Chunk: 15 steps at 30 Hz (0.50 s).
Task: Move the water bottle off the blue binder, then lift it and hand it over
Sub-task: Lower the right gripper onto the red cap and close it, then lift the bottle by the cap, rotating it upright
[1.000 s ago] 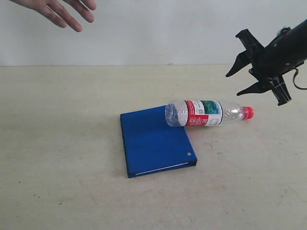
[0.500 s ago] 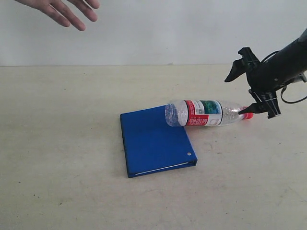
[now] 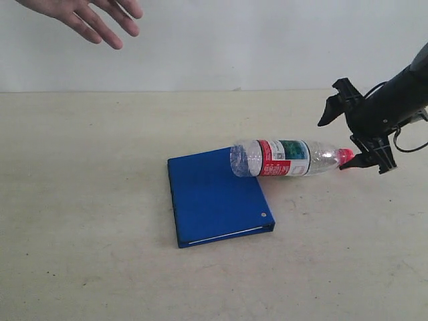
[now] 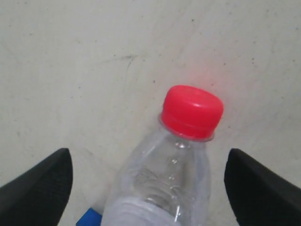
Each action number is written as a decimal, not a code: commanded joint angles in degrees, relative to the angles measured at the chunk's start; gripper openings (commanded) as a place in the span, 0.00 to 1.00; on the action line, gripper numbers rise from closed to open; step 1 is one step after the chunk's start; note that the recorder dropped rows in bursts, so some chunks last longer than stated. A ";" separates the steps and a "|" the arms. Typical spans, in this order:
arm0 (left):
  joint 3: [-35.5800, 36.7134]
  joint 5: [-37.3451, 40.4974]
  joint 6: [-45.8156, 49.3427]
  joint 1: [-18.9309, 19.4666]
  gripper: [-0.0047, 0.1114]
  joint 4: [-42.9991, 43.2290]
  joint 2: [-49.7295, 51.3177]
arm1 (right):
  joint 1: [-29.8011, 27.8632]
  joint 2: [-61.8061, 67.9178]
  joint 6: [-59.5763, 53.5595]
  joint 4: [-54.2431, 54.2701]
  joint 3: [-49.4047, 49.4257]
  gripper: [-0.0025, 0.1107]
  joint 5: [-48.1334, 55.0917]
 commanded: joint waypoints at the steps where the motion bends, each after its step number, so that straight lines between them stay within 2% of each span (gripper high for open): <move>1: -0.06 0.16 0.24 0.07 0.08 0.07 -0.20 | -0.23 1.41 2.30 -1.66 -0.12 0.71 0.14; 4: -0.06 0.16 0.24 0.07 0.08 0.07 -0.20 | -0.23 1.80 3.54 -1.24 -0.12 0.63 -0.85; 8: -0.06 0.16 0.24 0.07 0.08 0.07 -0.20 | -0.23 2.52 4.16 -1.24 -0.12 0.41 -1.12; 15: -0.06 0.16 0.24 0.07 0.08 0.07 -0.20 | -0.23 2.83 4.08 -1.24 -0.12 0.34 -1.66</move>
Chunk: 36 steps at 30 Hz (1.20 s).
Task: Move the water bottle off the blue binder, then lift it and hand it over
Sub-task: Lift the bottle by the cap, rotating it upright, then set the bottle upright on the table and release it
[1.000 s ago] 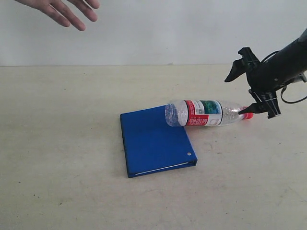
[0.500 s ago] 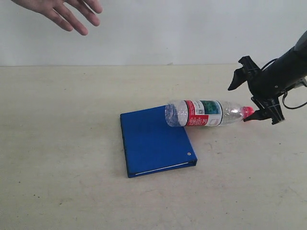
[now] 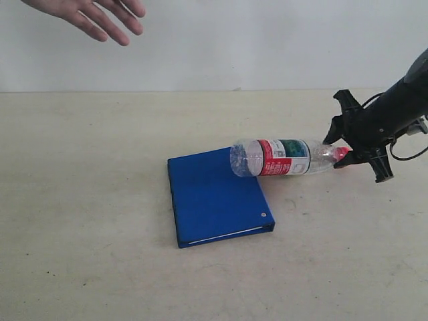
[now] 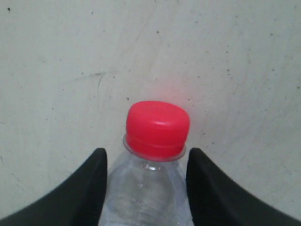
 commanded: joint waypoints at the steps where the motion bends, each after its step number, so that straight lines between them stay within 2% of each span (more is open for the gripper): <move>1: -0.06 0.16 0.24 0.07 0.08 0.07 -0.20 | -0.19 0.01 -1.07 -0.48 -0.12 0.29 -1.69; 5: -0.06 0.16 0.24 0.07 0.08 0.07 -0.20 | -0.75 -2.21 -7.86 -0.48 -0.22 0.02 -7.53; 10: -0.06 0.16 0.24 0.07 0.08 0.07 -0.20 | -3.07 -5.22 -18.00 -0.48 -0.22 0.02 -13.53; 20: -0.06 0.16 0.24 0.07 0.08 0.07 -0.20 | -4.20 -10.95 -56.94 -0.48 -0.22 0.02 -18.85; 23: -0.06 0.16 0.24 0.07 0.08 0.07 -0.20 | -4.20 -11.70 -64.37 -0.48 -0.22 0.02 -20.58; 29: -0.06 0.16 0.24 0.07 0.08 0.07 -0.20 | -4.20 -12.59 -72.73 -0.48 -0.22 0.02 -24.10; 36: -0.06 0.16 0.24 0.07 0.08 0.07 -0.20 | -4.20 -13.09 -77.04 -0.48 -0.22 0.02 -26.17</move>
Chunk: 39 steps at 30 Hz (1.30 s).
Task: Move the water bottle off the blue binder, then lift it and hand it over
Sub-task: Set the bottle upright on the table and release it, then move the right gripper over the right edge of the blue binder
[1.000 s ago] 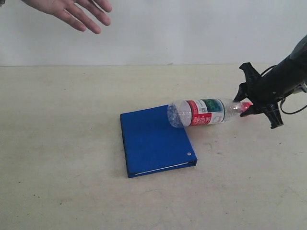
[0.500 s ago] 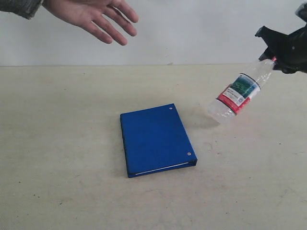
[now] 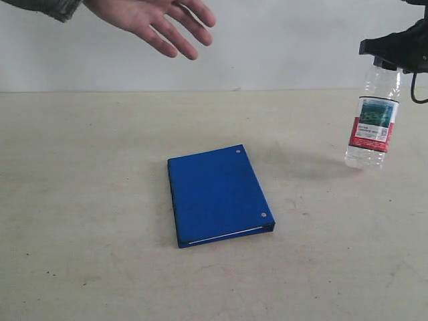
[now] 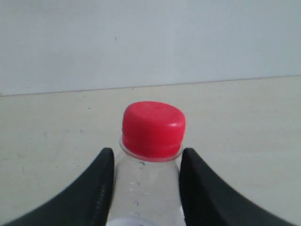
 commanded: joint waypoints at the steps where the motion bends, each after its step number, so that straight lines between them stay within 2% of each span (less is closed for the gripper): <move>1: -0.06 0.16 0.24 0.07 0.08 0.07 -0.20 | -0.31 -2.07 -2.62 -0.26 -0.22 0.02 -2.38; 5: -0.06 0.16 0.24 0.07 0.08 0.07 -0.20 | -0.31 -5.50 -4.49 -0.26 -0.22 0.02 -2.25; 10: -0.06 0.16 0.24 0.07 0.08 0.07 -0.20 | -0.31 -5.47 -7.40 -0.26 -0.08 0.02 3.55; 12: -0.06 0.16 0.24 0.07 0.08 0.07 -0.20 | -0.31 -5.33 -9.22 -0.26 -0.08 0.09 3.77; 15: -0.06 0.16 0.24 0.07 0.08 0.07 -0.20 | -0.31 -5.33 -10.54 -0.26 -0.08 0.40 4.95; 17: -0.06 0.16 0.24 0.07 0.08 0.07 -0.20 | -0.31 -6.43 -10.54 -0.26 -0.19 0.51 5.20; 18: -0.06 0.16 0.24 0.07 0.08 0.07 -0.20 | -0.31 -7.69 -10.40 -0.26 -0.19 0.52 5.18; 23: -0.06 0.16 0.24 0.07 0.08 0.07 -0.20 | -0.31 -15.82 -9.70 2.49 -0.19 0.52 10.15; 28: -0.06 0.16 0.24 0.07 0.08 0.07 -0.20 | 1.22 -22.55 -13.54 15.45 -0.19 0.52 25.30; 30: -0.06 0.16 0.24 0.07 0.08 0.07 -0.20 | 4.13 -23.60 -16.98 15.80 -0.19 0.52 32.29; 35: -0.06 0.16 0.24 0.07 0.08 0.07 -0.20 | 13.77 -22.34 -17.24 13.59 -0.09 0.52 43.93; 39: -0.06 0.16 0.24 0.07 0.08 0.07 -0.20 | 21.68 -18.91 -7.15 11.16 2.24 0.52 46.09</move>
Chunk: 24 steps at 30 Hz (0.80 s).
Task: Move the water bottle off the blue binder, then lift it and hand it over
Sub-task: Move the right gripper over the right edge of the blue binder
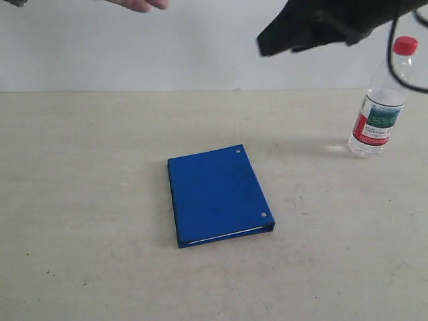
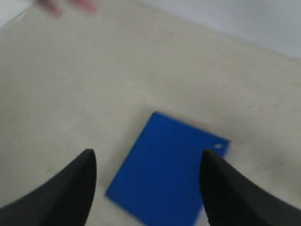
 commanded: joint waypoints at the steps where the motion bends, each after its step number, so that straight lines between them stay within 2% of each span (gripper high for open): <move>1: -0.06 0.16 0.24 0.07 0.08 0.07 -0.20 | 7.29 3.86 10.76 -3.65 3.10 0.52 2.02; 6: -0.06 0.16 0.24 0.07 0.08 0.07 -0.20 | 7.86 9.65 20.27 -7.51 7.59 0.52 -0.32; 12: -0.06 -1.19 1.13 0.07 0.08 0.93 -0.20 | 7.86 14.57 19.61 -8.33 9.64 0.52 2.24; 14: -0.06 -6.37 -7.22 -0.03 0.08 -12.22 -0.20 | 7.86 14.57 18.32 -8.93 9.64 0.52 1.77; 15: -0.06 -6.51 -15.46 -0.03 0.08 -27.43 -0.20 | 7.86 14.57 18.17 -10.12 9.64 0.52 -0.53; 17: -0.06 -3.05 -18.66 -0.03 0.08 -41.73 -0.20 | 7.86 14.72 20.73 -13.99 9.64 0.52 -3.43; 21: -0.06 1.83 -16.15 -0.03 0.08 -43.57 -0.20 | 6.81 17.57 28.94 -18.05 9.64 0.52 -4.01; 24: -0.06 -5.48 -15.34 -0.03 0.08 -48.79 -0.20 | 6.13 18.88 29.39 -16.44 9.64 0.52 -3.41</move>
